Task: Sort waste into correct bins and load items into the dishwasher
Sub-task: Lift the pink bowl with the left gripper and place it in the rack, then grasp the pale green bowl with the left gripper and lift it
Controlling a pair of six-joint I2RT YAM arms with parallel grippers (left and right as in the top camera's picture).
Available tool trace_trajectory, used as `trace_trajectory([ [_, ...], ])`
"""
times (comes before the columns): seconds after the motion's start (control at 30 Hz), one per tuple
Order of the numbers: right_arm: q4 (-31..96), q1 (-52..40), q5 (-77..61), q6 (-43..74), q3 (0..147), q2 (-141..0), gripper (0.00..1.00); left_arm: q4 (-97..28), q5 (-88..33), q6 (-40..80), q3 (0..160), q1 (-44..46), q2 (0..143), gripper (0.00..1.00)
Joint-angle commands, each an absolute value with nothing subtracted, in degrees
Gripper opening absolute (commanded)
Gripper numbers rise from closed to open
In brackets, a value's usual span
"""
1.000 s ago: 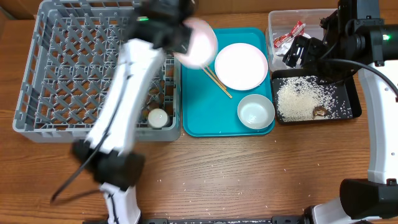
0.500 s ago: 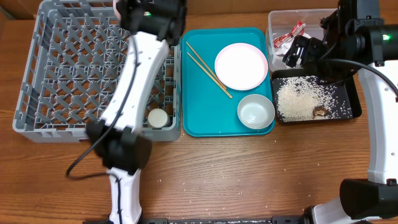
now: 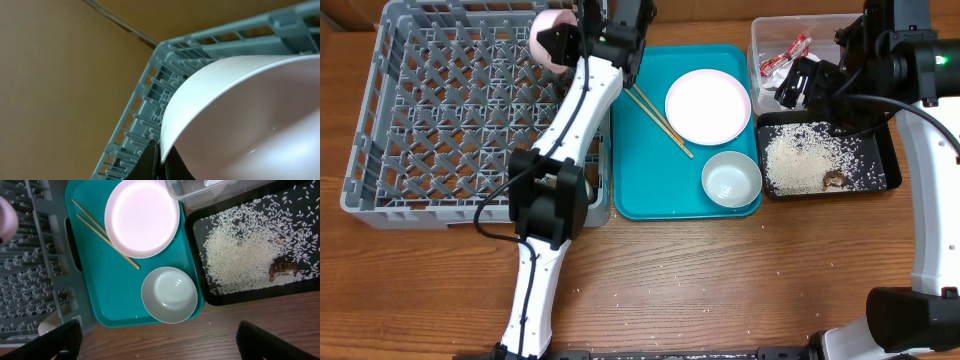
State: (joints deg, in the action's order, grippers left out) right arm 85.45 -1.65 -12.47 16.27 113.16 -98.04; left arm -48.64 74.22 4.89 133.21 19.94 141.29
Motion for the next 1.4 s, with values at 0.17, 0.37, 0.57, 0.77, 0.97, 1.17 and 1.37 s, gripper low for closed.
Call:
trace_trajectory([
  [0.17, 85.2, -1.9, -12.0, 16.1, 112.9, -97.5, 1.0, -48.2, 76.5, 4.0, 133.2, 20.6, 143.6, 0.04],
  [0.37, 85.2, -1.9, -12.1, 16.1, 112.9, -97.5, 1.0, -48.6, 73.2, 3.8, 133.2, 21.5, 143.6, 0.04],
  [0.57, 85.2, -1.9, -12.1, 16.1, 112.9, -97.5, 1.0, -52.9, 70.9, 3.4, 133.2, 25.4, 143.6, 0.25],
  [0.77, 85.2, -1.9, -12.1, 16.1, 112.9, -97.5, 1.0, -56.0, 66.8, 1.2, 133.3, 27.6, 143.6, 0.4],
  [0.97, 85.2, -1.9, -12.1, 16.1, 112.9, -97.5, 1.0, -60.8, 58.4, 1.8, 134.0, 28.1, 143.4, 0.53],
  [1.17, 85.2, -1.9, -12.0, 16.1, 112.9, -97.5, 1.0, -69.5, 40.2, 6.4, 142.2, 26.6, 142.0, 0.58],
  [1.37, 85.2, -1.9, -12.1, 16.1, 112.9, -97.5, 1.0, -78.3, -4.8, 6.5, 150.6, 26.2, 139.4, 0.61],
])
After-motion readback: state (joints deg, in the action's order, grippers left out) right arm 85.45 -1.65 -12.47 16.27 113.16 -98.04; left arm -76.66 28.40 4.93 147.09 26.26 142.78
